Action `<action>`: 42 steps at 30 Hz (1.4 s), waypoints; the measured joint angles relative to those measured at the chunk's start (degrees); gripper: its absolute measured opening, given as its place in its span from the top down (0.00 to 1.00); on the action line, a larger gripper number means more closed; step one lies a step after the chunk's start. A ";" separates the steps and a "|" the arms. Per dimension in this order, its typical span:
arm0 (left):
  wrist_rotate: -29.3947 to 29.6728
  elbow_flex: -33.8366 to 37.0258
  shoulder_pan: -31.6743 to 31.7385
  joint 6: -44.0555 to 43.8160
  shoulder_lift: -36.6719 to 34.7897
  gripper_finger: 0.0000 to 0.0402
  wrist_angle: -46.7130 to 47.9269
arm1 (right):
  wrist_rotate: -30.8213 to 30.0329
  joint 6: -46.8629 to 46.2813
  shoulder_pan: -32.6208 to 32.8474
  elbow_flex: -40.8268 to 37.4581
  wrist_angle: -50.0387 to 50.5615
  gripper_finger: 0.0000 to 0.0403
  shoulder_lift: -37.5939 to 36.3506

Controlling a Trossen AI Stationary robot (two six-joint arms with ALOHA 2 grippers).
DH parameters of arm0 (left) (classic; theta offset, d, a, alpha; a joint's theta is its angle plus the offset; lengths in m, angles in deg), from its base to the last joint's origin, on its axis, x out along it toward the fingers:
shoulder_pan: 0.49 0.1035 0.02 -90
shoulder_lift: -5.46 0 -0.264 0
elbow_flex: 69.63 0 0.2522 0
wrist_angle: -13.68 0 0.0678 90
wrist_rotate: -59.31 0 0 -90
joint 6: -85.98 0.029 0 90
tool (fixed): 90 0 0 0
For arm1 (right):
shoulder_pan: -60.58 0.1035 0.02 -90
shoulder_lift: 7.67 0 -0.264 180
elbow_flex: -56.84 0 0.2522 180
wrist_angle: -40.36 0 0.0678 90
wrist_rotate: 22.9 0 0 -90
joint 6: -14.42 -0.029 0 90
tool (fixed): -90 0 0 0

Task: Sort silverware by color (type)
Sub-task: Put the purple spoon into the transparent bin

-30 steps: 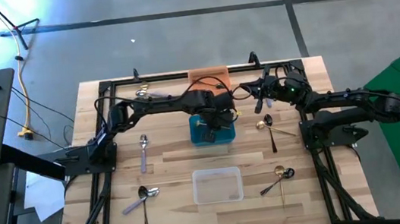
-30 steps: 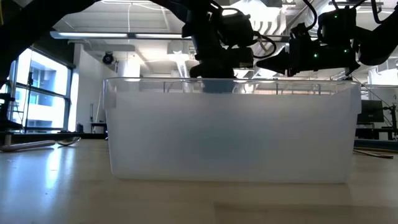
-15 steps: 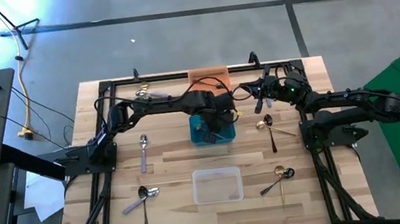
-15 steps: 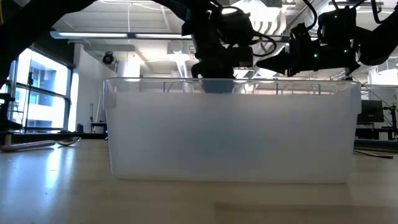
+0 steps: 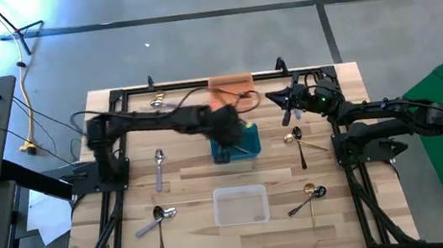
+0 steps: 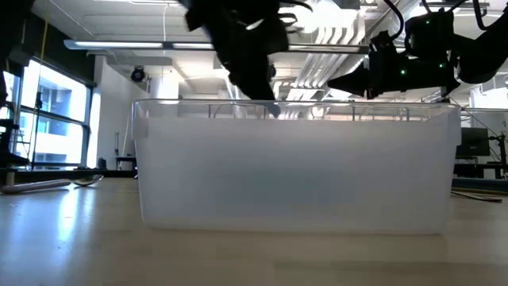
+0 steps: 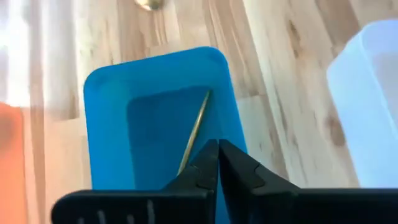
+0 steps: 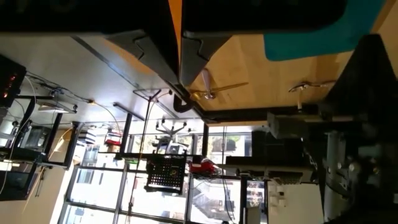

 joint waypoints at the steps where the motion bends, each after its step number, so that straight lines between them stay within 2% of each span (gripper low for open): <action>1: 0.03 4.51 -0.18 -1.45 -2.58 1.00 -4.40 | 0.01 -0.10 0.01 0.00 0.25 1.00 0.00; 5: 2.06 19.92 -1.90 -7.46 -13.34 1.00 -15.15 | 0.00 -0.91 0.13 0.00 0.66 1.00 0.00; 9: 6.68 28.70 -4.32 -13.59 -23.75 1.00 -12.96 | 0.01 -1.91 0.13 0.00 0.81 1.00 0.00; 12: 8.70 30.43 -3.83 -17.96 -30.18 1.00 -4.99 | 0.00 -2.50 0.13 0.00 0.82 1.00 0.00; 14: 8.52 30.46 -1.56 -17.86 -33.28 1.00 1.33 | 0.01 -2.50 0.13 0.00 0.80 1.00 0.00; 18: 4.64 30.32 8.24 -11.58 -35.96 1.00 7.41 | 0.02 -2.36 0.13 0.00 0.67 1.00 0.00; 20: 1.86 29.56 14.63 -7.81 -35.03 1.00 9.01 | 0.02 -2.03 0.13 0.00 0.62 1.00 0.00; 24: 0.95 25.92 25.20 1.52 -29.65 1.00 11.74 | 0.00 -1.60 0.13 0.00 0.41 1.00 0.00; 29: 0.91 18.16 33.47 11.08 -19.50 1.00 14.94 | 0.01 -1.16 0.13 0.00 0.32 1.00 0.00; 33: 1.22 12.10 36.83 19.08 -10.84 1.00 19.32 | 0.02 -0.99 0.13 0.00 0.34 1.00 0.00; 36: 3.19 9.18 38.28 20.63 -5.25 0.98 19.62 | 0.02 -0.95 0.13 0.00 0.36 1.00 0.00; 42: 9.33 6.25 39.10 25.42 1.15 0.84 18.64 | 0.02 -0.34 0.13 0.00 0.65 1.00 0.00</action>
